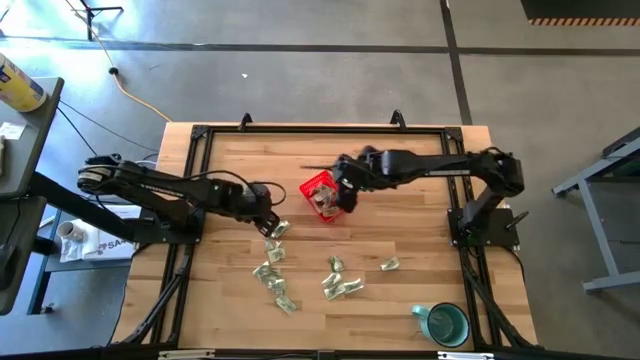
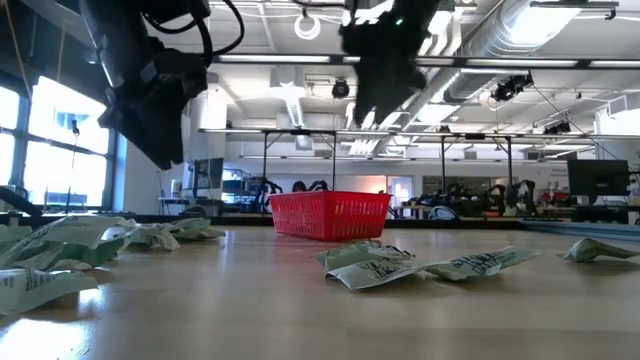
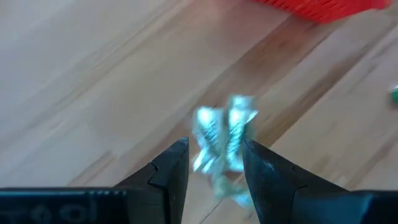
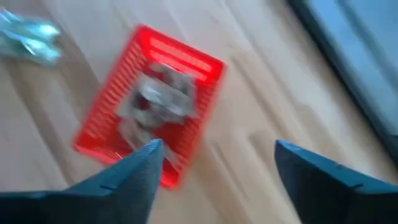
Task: Pick and place Stevia / Truvia into bins
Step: Put the stevia packet into the red basket
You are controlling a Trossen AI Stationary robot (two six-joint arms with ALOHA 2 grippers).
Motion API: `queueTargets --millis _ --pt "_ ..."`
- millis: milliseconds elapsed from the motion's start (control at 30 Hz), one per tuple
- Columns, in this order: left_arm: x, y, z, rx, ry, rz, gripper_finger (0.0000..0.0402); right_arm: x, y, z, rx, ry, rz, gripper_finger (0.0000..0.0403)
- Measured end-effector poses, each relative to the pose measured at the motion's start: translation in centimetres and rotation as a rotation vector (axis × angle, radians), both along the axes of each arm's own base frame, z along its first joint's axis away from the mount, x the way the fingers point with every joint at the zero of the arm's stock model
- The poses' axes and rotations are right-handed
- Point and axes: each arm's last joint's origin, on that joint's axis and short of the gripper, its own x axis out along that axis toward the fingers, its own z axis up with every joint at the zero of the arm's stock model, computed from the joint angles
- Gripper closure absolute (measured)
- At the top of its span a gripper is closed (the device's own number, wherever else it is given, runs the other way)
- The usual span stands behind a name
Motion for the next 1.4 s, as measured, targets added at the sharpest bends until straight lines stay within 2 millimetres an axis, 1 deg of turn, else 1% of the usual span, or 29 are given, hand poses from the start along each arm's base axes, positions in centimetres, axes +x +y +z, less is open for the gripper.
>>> queueTargets --millis 67,133,267,333,500,600,733,833,900,1000,1133,1167,1233,1300,1367,1400 --pt "0.3 0.0 -0.3 0.002 -0.040 -0.010 0.0218 -1.4 0.5 0.5 -0.031 0.054 -0.012 0.0082" --pt "0.2 0.4 -0.6 -0.012 -0.033 0.008 0.0218 -2.7 0.8 0.5 -0.013 0.090 -0.037 0.0071" --pt "0.3 1.4 -1.7 -0.050 0.030 0.042 0.0218 -4.7 1.1 -0.5 0.026 0.104 -0.111 0.0067" --pt "0.6 1.6 -2.3 -0.083 0.063 0.027 0.0218 -5.5 1.3 -1.2 0.043 0.096 -0.149 0.0069" --pt "1.5 1.5 -4.4 -0.134 0.156 -0.013 0.0218 -6.4 1.9 -3.3 0.091 0.099 -0.192 0.0070" --pt "1.9 1.3 -5.7 -0.142 0.219 -0.021 0.0218 -6.7 2.4 -3.9 0.103 0.107 -0.204 0.0070" --pt "2.4 1.3 -6.9 -0.141 0.251 -0.017 0.0218 -6.6 2.8 -4.1 0.094 0.098 -0.200 0.0070" --pt "2.8 1.4 -7.2 -0.128 0.244 -0.033 0.0225 -6.6 2.8 -4.1 0.092 0.095 -0.203 0.0070" --pt "2.8 1.4 -7.3 -0.108 0.244 -0.035 0.0241 -6.5 2.8 -4.1 0.091 0.094 -0.204 0.0070" --pt "2.9 1.6 -7.3 -0.052 0.235 -0.023 0.0288 -6.6 2.7 -4.1 0.086 0.094 -0.208 0.0070" --pt "2.9 2.7 -7.3 0.029 0.254 -0.018 0.0373 -6.6 2.6 -4.1 0.075 0.094 -0.211 0.0071" --pt "2.8 3.0 -7.3 0.041 0.256 -0.012 0.0380 -6.6 2.6 -4.1 0.072 0.095 -0.211 0.0071" --pt "2.8 3.7 -7.3 0.063 0.263 0.012 0.0377 -6.6 2.6 -4.1 0.067 0.095 -0.212 0.0071" --pt "2.6 4.7 -6.8 0.075 0.283 0.031 0.0364 -6.6 2.6 -4.1 0.066 0.096 -0.212 0.0071" --pt "2.9 5.5 -5.6 0.088 0.270 0.031 0.0362 -6.6 2.6 -4.1 0.064 0.098 -0.212 0.0071" --pt "3.2 5.8 -4.8 0.098 0.248 0.027 0.0368 -6.6 2.6 -4.1 0.061 0.099 -0.213 0.0071"
